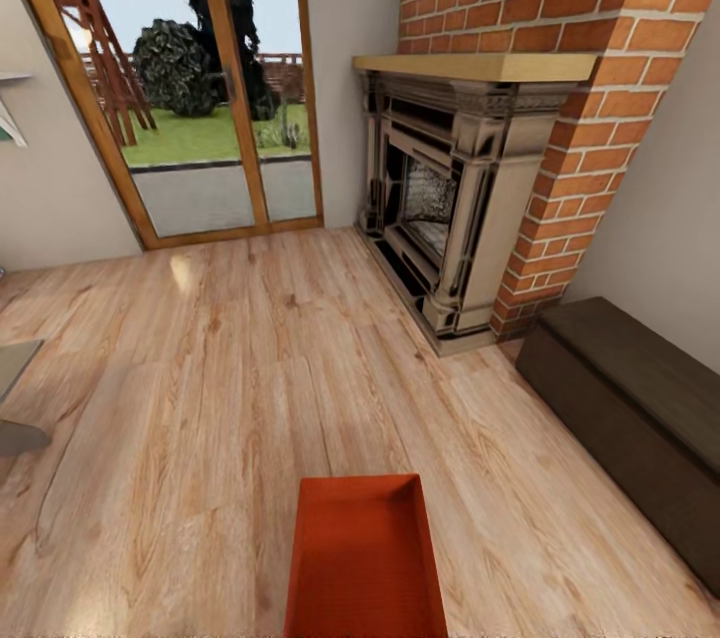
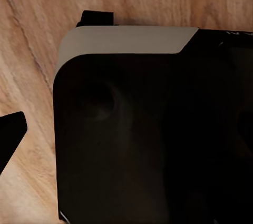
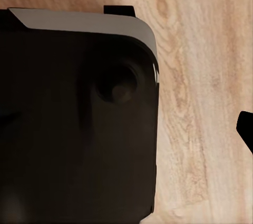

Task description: Move the two storage containers from the living room to the garage. In the garage, place one container on the floor and stack the other container on top of it (either order is fine).

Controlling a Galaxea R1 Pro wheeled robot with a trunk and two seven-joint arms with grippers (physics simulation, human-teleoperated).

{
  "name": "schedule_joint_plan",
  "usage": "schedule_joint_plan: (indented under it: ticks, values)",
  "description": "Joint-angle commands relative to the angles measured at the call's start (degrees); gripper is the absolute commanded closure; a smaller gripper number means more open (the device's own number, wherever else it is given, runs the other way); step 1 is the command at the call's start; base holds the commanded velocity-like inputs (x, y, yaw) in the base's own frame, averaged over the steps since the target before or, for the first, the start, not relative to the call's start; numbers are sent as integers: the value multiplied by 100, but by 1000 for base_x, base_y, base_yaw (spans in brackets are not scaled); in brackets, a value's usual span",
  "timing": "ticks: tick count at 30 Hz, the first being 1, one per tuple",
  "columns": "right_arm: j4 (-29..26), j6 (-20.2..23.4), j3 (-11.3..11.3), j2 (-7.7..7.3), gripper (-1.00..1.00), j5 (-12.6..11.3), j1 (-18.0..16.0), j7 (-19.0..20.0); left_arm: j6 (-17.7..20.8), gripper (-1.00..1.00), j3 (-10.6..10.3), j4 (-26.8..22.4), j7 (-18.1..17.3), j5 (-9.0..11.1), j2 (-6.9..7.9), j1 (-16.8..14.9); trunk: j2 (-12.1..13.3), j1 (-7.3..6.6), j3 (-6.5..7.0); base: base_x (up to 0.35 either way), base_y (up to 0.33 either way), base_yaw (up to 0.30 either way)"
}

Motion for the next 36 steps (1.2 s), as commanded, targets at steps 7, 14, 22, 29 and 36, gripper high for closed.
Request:
schedule_joint_plan:
  ticks: [7, 14, 22, 29, 36]
  values:
    - [16, -28, 46, 5, -100, -44, -5, -8, 1, -100, -21, -1, 4, 60, -1, -2, -2, 0, -70, 0, 0, 0]
    - [16, -28, 46, 5, -100, -43, -5, -8, 1, -100, -21, -1, 2, 60, -1, -2, -2, 0, -136, 0, 0, 0]
    - [16, -28, 46, 5, -100, -44, -5, -9, 1, -100, -21, -1, 5, 60, -1, -2, -2, 0, -210, 0, 0, 0]
    - [16, -28, 46, 5, -100, -44, -5, -4, 1, -100, -21, -1, 5, 60, -1, -2, -2, 0, -276, 0, 0, 0]
    - [16, -27, 48, 5, -100, -44, -5, -4, 1, -100, -21, -1, 2, 60, -1, -2, -2, 0, -341, 0, 0, 0]
